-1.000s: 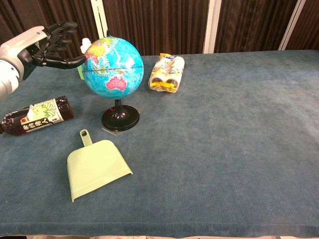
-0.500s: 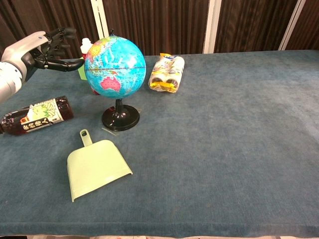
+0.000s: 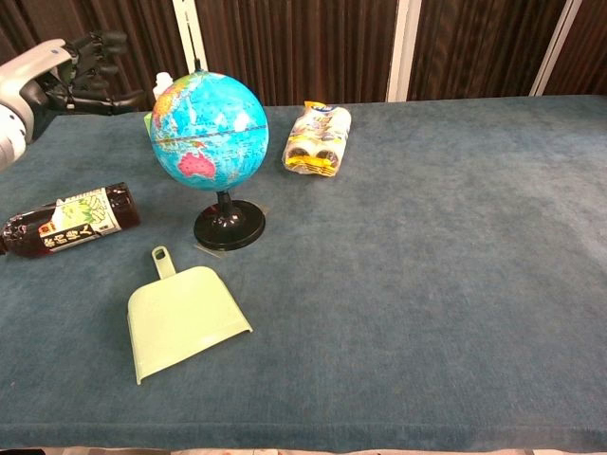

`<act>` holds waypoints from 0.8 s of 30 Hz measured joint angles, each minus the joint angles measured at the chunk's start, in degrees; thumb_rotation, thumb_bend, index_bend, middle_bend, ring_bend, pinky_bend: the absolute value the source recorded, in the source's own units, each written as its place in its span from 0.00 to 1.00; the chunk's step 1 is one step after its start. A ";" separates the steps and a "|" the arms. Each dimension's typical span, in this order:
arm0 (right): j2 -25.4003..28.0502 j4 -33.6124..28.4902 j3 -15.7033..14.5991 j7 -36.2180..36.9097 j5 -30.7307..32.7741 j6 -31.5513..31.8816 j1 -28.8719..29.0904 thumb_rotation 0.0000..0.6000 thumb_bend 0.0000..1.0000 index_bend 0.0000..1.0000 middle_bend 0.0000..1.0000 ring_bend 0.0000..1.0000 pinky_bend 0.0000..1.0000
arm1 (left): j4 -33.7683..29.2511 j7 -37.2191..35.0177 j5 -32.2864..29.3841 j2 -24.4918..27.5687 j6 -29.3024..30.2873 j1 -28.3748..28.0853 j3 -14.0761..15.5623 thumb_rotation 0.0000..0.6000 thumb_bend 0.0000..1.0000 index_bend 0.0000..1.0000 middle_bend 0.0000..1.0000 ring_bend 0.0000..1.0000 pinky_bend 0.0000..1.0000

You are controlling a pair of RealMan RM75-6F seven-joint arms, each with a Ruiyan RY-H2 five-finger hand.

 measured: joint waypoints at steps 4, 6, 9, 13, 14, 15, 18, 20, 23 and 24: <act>0.02 0.03 -0.02 0.12 -0.14 0.05 -0.02 1.00 0.11 0.00 0.00 0.00 0.00 | -3.04 -1.97 1.40 2.02 1.16 1.30 0.04 1.00 0.33 0.00 0.00 0.00 0.00; -0.01 -0.01 -0.10 0.08 -0.23 -0.03 -0.01 1.00 0.11 0.00 0.00 0.00 0.00 | -5.15 -2.97 2.63 3.04 2.14 2.13 0.32 1.00 0.33 0.00 0.00 0.00 0.00; -0.01 -0.08 -0.20 0.09 -0.46 -0.09 0.02 1.00 0.11 0.00 0.00 0.00 0.00 | -7.89 -3.80 4.46 3.98 3.18 2.78 0.87 1.00 0.33 0.00 0.00 0.00 0.00; 0.12 -0.02 -0.15 0.56 -0.40 -0.09 0.04 1.00 0.11 0.00 0.00 0.00 0.00 | -9.23 -2.56 4.93 3.68 3.49 2.48 1.34 1.00 0.33 0.00 0.00 0.00 0.00; 0.17 0.01 -0.13 0.72 -0.36 -0.11 0.05 1.00 0.11 0.00 0.00 0.00 0.00 | -9.22 -1.96 4.80 3.34 3.44 2.21 1.33 1.00 0.33 0.00 0.00 0.00 0.00; 0.22 0.05 -0.12 0.87 -0.33 -0.15 0.07 1.00 0.11 0.00 0.00 0.00 0.00 | -9.13 -1.05 4.56 2.77 3.37 1.79 1.29 1.00 0.33 0.00 0.00 0.00 0.00; 0.42 0.15 -0.13 1.35 -0.33 -0.27 0.14 1.00 0.11 0.00 0.00 0.00 0.00 | -8.46 1.62 3.65 0.95 3.08 0.39 0.98 1.00 0.32 0.00 0.00 0.00 0.00; 0.57 0.21 -0.18 1.70 -0.39 -0.29 0.15 1.00 0.11 0.00 0.00 0.00 0.00 | -7.85 3.10 2.92 -0.36 2.77 -0.68 0.67 1.00 0.32 0.00 0.00 0.00 0.00; 0.72 0.36 -0.17 2.14 -0.49 -0.05 0.09 1.00 0.11 0.00 0.00 0.00 0.00 | -6.75 4.47 1.88 -2.09 2.44 -1.97 0.15 1.00 0.32 0.00 0.00 0.00 0.00; 0.76 0.40 -0.16 2.29 -0.52 0.07 0.05 1.00 0.11 0.00 0.00 0.00 0.00 | -6.41 4.73 1.57 -2.51 2.39 -2.23 0.01 1.00 0.32 0.00 0.00 0.00 0.00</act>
